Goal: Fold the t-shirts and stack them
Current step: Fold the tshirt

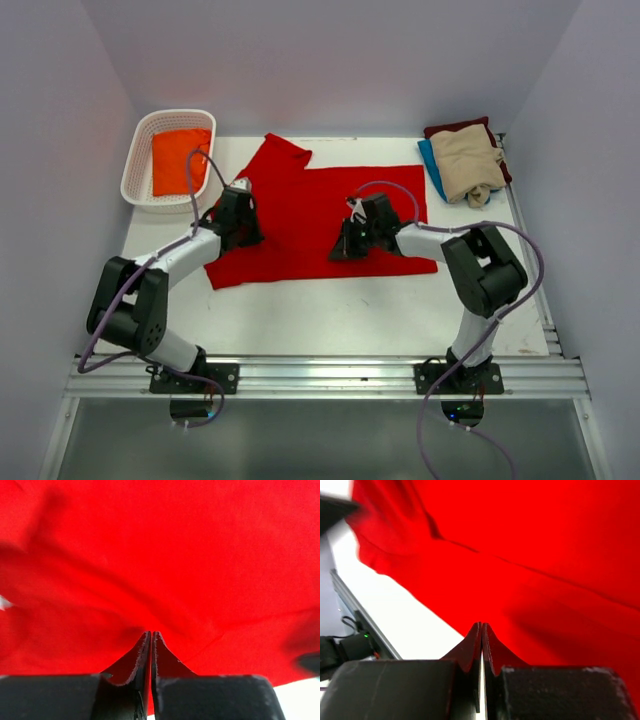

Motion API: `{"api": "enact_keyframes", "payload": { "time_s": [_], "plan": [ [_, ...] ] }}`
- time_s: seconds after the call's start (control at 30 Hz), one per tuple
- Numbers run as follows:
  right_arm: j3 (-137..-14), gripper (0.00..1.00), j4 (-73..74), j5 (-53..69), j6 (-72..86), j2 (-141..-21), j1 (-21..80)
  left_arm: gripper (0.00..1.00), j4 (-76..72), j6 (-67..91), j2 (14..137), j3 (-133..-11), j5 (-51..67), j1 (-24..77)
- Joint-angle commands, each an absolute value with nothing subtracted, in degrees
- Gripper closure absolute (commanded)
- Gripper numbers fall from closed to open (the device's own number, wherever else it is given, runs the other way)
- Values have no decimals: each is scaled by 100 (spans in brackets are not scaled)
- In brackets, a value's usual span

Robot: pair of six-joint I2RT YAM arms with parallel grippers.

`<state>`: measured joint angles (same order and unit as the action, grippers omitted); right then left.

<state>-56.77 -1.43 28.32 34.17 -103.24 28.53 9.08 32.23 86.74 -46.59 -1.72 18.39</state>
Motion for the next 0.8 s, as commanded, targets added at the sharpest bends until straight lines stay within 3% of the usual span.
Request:
{"api": "enact_keyframes", "payload": {
  "time_s": [0.0,0.13,0.43,0.77],
  "plan": [
    [-5520,100,-685,2901,3656,-10538,3023,93,1314,3094,8673,-5763,-869,1819],
    [-5467,100,-738,2751,3639,-10643,3208,92,1688,2971,9307,-6941,-1108,1811],
    [-5397,100,-510,2505,3384,-10635,3243,94,2320,2629,10756,-8242,-1265,1811],
    [-5291,100,-624,2444,3401,-10775,3243,87,2768,2329,11364,-8473,-1169,1802]
  ]
}}
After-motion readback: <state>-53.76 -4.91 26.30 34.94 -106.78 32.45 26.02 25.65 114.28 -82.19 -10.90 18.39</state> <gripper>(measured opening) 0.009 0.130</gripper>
